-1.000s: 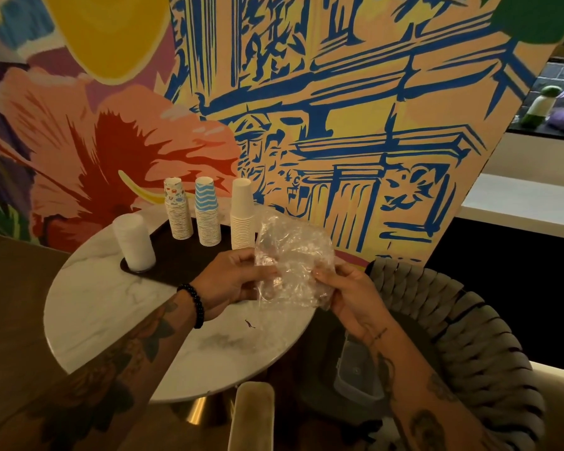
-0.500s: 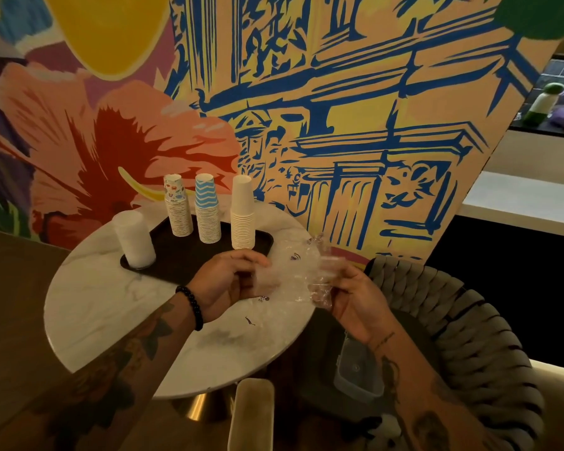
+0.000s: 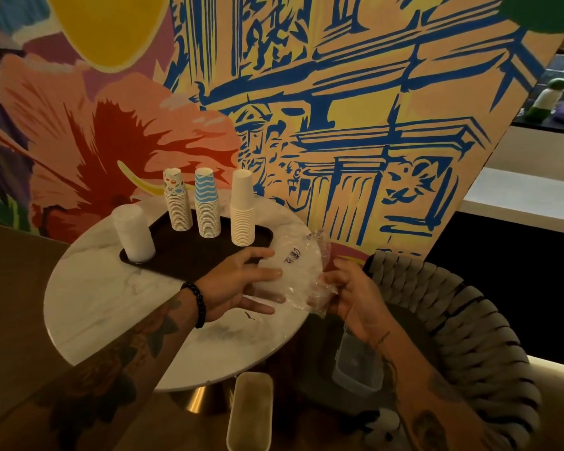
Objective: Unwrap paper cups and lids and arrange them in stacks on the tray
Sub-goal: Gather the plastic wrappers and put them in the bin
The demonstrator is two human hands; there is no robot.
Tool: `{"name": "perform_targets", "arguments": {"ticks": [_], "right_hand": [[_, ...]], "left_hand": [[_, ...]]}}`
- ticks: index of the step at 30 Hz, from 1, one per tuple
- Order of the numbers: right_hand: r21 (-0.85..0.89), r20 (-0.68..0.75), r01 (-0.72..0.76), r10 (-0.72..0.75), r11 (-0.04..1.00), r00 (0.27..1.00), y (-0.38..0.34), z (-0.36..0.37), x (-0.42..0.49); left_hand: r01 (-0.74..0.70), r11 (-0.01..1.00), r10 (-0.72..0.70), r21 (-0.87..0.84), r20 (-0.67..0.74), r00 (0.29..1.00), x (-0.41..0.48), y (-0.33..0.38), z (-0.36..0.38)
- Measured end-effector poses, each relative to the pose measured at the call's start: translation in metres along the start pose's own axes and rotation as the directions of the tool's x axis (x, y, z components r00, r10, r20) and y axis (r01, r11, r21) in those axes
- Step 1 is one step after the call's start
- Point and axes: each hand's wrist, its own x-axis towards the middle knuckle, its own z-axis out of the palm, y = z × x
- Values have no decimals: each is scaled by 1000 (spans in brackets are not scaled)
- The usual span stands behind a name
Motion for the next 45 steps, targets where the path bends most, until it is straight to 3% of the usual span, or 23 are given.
{"name": "perform_targets", "arguments": {"ticks": [4,8,12,16,21,24,30,37,45], "right_hand": [[-204,87,44,-26,978,996,3,-5,-3],[-272,167,35,11,962,986,8,-9,-2],[-365,257,-38,140,930,956,12,-7,-5],[-501,250,9,135,866,959,22,-4,-8],[-459,167,-58,150,886,974,40,-9,-9],[-374,106,-90,139,923,985,54,-9,-11],[-237,29,-189,201,953,979,90,-21,-20],[-239,-41,-298,297,924,954,157,-45,-42],[-234,-150,-503,480,832,864,232,-55,-46]], "left_hand": [[-48,998,47,50,28,999,4,-5,-3],[-122,991,124,57,-37,992,7,-5,-6],[-190,980,194,56,-88,977,8,-8,-6],[-223,970,237,99,-169,957,7,-17,0],[-105,994,109,39,-108,988,9,-38,3],[-35,994,41,101,-49,998,9,-60,13],[-3,999,9,39,-150,989,10,-104,20],[148,979,-130,138,-136,982,16,-187,19],[341,921,-339,186,-48,940,21,-258,6]]}}
